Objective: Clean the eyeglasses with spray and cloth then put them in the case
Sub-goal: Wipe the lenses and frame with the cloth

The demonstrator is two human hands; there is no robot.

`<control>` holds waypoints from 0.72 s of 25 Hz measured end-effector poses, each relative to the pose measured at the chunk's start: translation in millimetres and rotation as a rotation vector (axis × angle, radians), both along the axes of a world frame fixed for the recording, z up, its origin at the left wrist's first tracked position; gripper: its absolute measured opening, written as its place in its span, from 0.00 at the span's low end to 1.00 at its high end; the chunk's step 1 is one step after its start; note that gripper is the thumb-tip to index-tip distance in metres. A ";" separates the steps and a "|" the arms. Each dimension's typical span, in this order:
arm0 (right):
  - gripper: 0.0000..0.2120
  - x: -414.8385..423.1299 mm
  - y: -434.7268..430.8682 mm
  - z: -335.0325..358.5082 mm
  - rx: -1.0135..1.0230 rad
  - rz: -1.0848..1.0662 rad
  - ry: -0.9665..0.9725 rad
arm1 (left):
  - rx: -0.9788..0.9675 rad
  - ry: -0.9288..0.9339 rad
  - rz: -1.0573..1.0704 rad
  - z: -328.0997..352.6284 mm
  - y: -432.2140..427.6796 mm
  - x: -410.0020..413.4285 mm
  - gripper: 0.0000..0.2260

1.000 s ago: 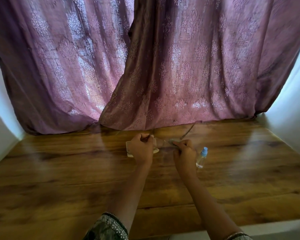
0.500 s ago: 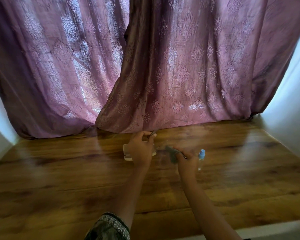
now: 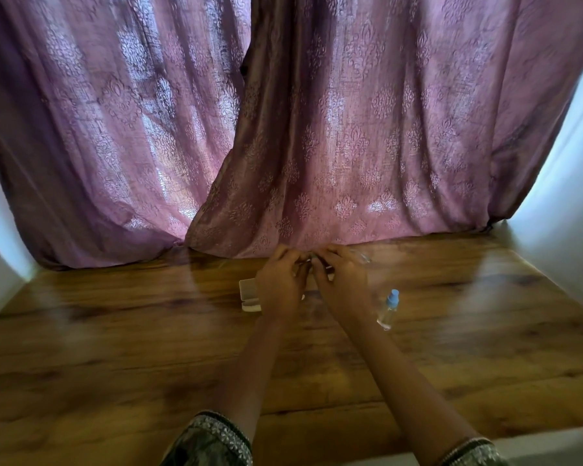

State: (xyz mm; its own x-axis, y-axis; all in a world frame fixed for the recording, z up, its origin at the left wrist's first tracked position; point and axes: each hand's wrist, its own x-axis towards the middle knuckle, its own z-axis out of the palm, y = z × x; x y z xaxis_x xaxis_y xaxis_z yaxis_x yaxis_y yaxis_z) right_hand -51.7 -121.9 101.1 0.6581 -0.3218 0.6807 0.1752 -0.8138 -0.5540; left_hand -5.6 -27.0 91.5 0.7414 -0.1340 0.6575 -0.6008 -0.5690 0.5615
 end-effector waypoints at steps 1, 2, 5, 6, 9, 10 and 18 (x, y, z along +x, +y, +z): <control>0.10 1.3 0.1 0.0 -0.038 0.012 0.012 | -0.004 -0.011 0.018 0.7 0.5 1.4 0.03; 0.10 3.5 -1.7 -1.0 -0.074 0.025 0.024 | -0.013 -0.013 0.027 0.9 1.0 2.3 0.03; 0.10 6.0 -16.4 -1.2 -0.092 -0.002 0.114 | 0.004 0.004 0.007 -0.2 0.1 3.2 0.03; 0.10 5.3 -24.5 -2.0 -0.065 -0.029 0.152 | 0.012 0.013 -0.009 -0.8 0.4 3.2 0.03; 0.10 -3.3 -50.3 -7.3 0.050 -0.164 0.221 | 0.005 0.036 -0.050 -2.2 4.0 5.1 0.04; 0.10 -7.1 -55.7 -9.0 0.072 -0.221 0.242 | 0.002 0.046 -0.061 -2.9 5.3 6.1 0.04; 0.09 -9.4 -8.7 -3.5 -0.175 -0.082 0.142 | 0.020 0.077 -0.102 -3.1 3.3 2.9 0.03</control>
